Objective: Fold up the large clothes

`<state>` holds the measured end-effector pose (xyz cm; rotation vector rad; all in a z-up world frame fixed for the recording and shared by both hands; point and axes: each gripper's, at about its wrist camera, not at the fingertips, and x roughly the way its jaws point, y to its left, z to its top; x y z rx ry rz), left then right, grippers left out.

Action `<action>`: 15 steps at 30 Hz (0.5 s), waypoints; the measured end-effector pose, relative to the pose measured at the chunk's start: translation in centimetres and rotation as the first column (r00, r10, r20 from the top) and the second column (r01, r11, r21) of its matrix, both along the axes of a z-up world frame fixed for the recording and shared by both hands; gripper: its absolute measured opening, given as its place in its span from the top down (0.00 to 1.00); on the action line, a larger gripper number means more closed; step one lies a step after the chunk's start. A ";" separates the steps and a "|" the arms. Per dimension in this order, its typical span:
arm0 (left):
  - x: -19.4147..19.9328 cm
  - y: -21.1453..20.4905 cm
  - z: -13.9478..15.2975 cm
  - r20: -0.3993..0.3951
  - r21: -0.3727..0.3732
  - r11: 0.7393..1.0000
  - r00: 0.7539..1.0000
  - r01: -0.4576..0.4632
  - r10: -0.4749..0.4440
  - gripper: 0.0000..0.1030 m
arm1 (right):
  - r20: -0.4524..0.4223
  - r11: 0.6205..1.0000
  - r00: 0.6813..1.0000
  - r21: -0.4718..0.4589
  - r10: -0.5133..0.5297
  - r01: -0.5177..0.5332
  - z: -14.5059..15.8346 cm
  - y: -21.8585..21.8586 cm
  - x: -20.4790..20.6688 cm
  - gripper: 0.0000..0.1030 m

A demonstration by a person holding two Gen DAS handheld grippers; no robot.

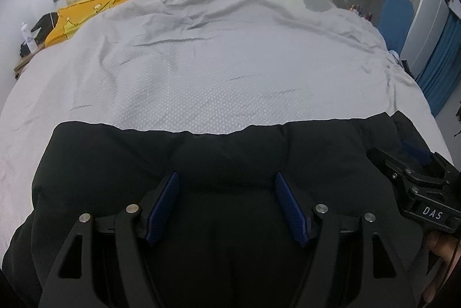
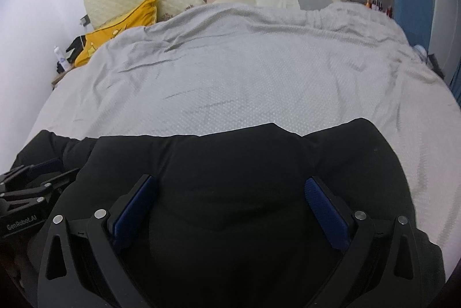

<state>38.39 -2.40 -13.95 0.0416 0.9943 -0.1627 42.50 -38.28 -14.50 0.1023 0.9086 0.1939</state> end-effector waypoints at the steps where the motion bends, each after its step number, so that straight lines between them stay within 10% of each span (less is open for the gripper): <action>1: -0.6 0.2 0.1 0.006 -0.002 1.000 1.000 0.002 -0.002 0.32 | 0.008 1.000 1.000 -0.003 0.004 -0.004 0.2 0.0 -0.5 0.00; 15: -9.0 2.8 1.7 0.132 0.009 1.000 0.991 0.005 -0.007 0.31 | 0.092 0.999 0.994 -0.015 0.052 -0.051 1.3 0.2 -7.6 0.00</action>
